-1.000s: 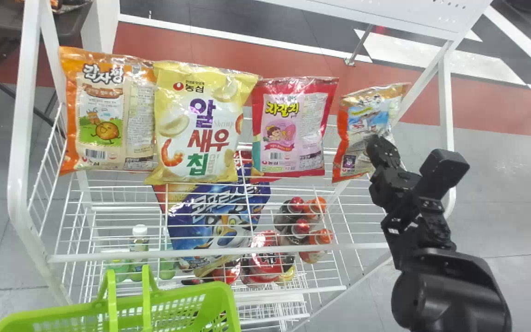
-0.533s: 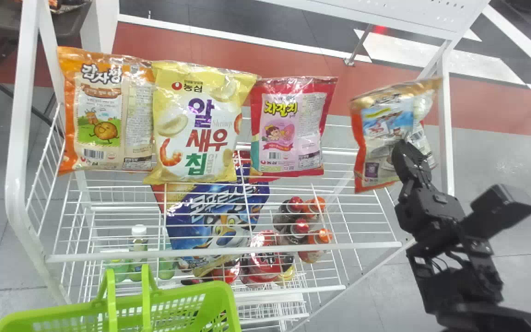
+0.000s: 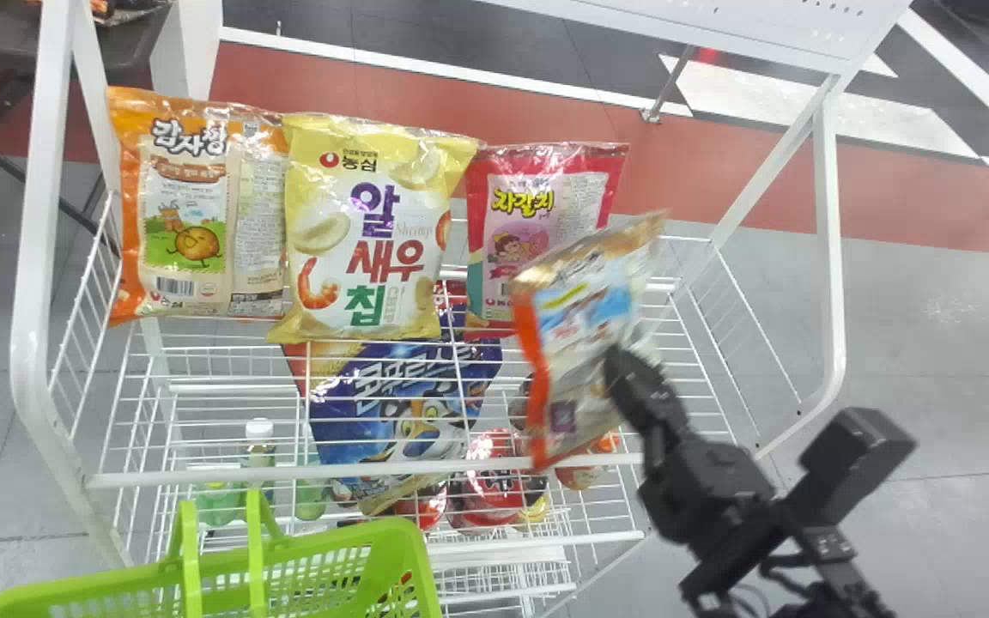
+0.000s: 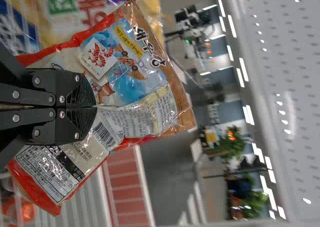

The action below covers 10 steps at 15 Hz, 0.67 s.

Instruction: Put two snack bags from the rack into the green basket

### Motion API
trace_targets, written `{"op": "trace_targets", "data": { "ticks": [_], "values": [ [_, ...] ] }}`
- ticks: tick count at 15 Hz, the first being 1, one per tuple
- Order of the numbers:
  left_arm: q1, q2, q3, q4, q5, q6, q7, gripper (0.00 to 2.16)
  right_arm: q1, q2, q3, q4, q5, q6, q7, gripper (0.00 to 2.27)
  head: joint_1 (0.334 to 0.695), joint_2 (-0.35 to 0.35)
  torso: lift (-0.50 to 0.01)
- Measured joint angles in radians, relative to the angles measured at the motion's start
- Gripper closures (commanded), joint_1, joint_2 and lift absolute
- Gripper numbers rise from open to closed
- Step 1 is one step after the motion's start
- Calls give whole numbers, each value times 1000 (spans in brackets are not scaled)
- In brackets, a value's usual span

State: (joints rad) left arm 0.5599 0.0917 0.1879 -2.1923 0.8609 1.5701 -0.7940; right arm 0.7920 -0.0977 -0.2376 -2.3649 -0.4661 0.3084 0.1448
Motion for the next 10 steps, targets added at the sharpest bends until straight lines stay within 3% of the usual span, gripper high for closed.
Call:
{"op": "trace_targets", "data": {
  "ticks": [3, 10],
  "values": [
    [-1, -1, 7, 0, 1, 0, -1, 1369, 39, -4, 62, -18, 2, 94, 32, 2246, 695, -350, -5],
    [-18, -1, 9, 17, 0, 0, -3, 1369, 82, -18, 97, -144, -75, 626, 112, 2246, 695, -331, -5]
  ]
}}
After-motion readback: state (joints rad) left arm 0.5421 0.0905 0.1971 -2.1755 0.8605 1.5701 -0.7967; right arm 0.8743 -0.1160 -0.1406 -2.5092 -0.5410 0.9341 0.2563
